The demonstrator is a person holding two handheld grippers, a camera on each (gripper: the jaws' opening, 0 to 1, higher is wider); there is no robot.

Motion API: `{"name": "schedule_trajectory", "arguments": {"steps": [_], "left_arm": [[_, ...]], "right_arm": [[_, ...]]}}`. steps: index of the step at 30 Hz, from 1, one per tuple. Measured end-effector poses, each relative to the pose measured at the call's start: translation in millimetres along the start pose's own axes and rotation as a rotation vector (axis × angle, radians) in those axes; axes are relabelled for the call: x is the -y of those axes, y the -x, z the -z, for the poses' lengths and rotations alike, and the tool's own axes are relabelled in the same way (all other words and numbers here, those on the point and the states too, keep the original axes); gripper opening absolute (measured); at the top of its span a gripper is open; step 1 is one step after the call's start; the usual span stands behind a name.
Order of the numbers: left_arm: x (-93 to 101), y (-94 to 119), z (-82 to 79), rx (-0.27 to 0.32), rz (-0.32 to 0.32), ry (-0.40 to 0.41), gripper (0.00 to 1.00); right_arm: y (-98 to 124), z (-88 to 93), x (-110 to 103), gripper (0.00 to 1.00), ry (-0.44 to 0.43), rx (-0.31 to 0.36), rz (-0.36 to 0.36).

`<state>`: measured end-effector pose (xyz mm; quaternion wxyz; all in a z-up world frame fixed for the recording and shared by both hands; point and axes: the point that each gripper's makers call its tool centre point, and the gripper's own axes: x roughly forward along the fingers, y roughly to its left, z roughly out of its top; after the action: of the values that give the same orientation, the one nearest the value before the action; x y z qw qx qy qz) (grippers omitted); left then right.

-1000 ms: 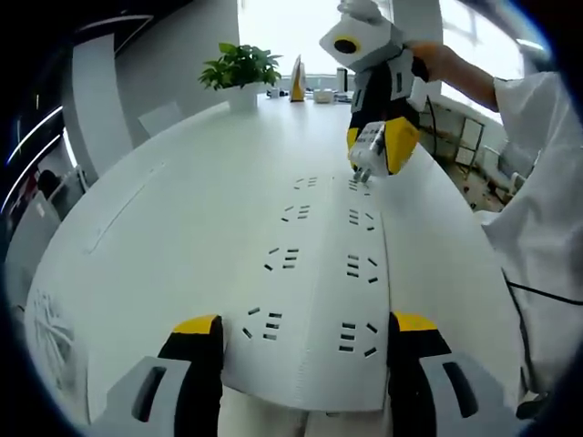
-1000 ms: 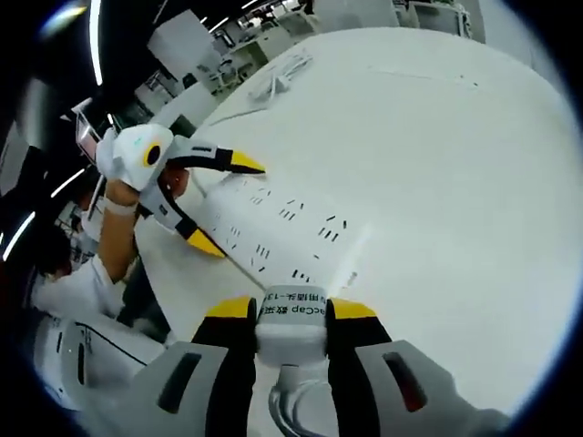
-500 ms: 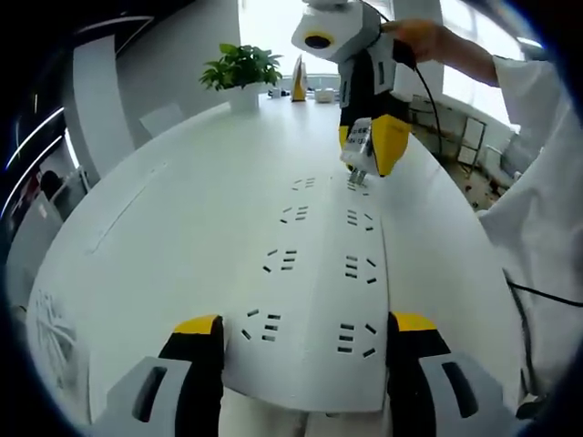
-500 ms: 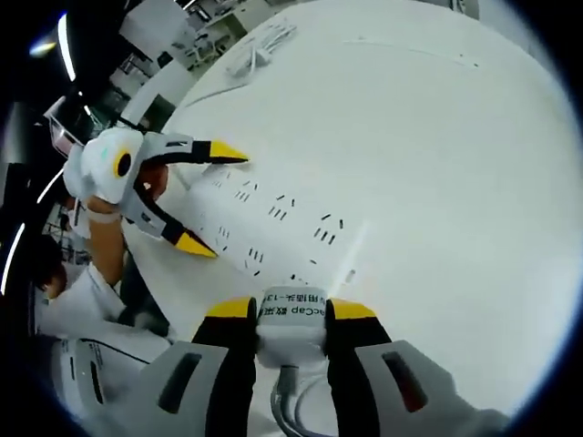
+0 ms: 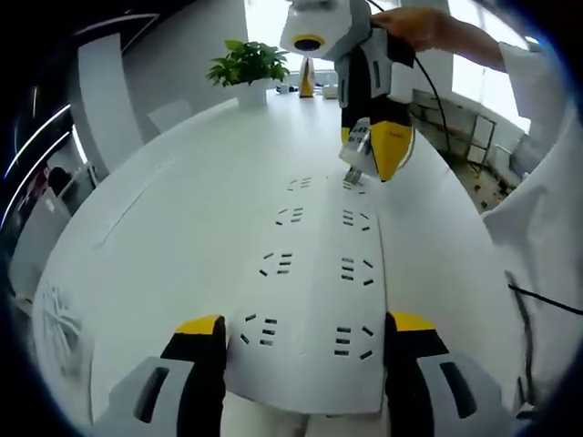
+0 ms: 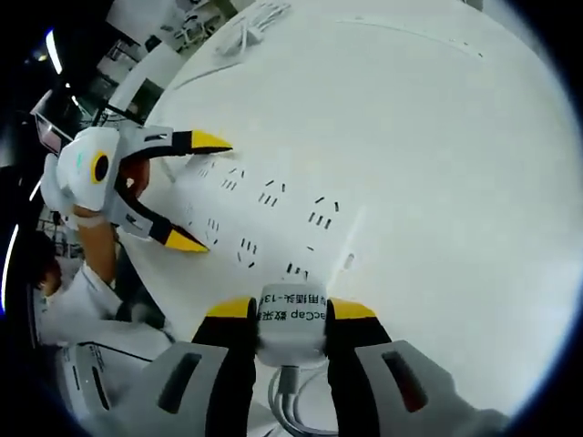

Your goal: Straighten the power strip on the desk, plug the charger into it

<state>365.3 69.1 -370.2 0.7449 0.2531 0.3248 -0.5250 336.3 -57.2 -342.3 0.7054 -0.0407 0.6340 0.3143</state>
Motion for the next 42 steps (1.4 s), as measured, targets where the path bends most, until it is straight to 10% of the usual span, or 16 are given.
{"name": "schedule_trajectory", "arguments": {"steps": [14, 42], "left_arm": [[1.2, 3, -1.2, -0.001, -0.056, 0.010, 0.68], [5.5, 0, -4.2, 0.045, -0.056, -0.008, 0.68]], "right_arm": [[5, -30.6, 11, 0.28, 0.022, 0.021, 0.028], [-7, -4.3, 3, 0.29, -0.176, -0.154, 0.185]]}}
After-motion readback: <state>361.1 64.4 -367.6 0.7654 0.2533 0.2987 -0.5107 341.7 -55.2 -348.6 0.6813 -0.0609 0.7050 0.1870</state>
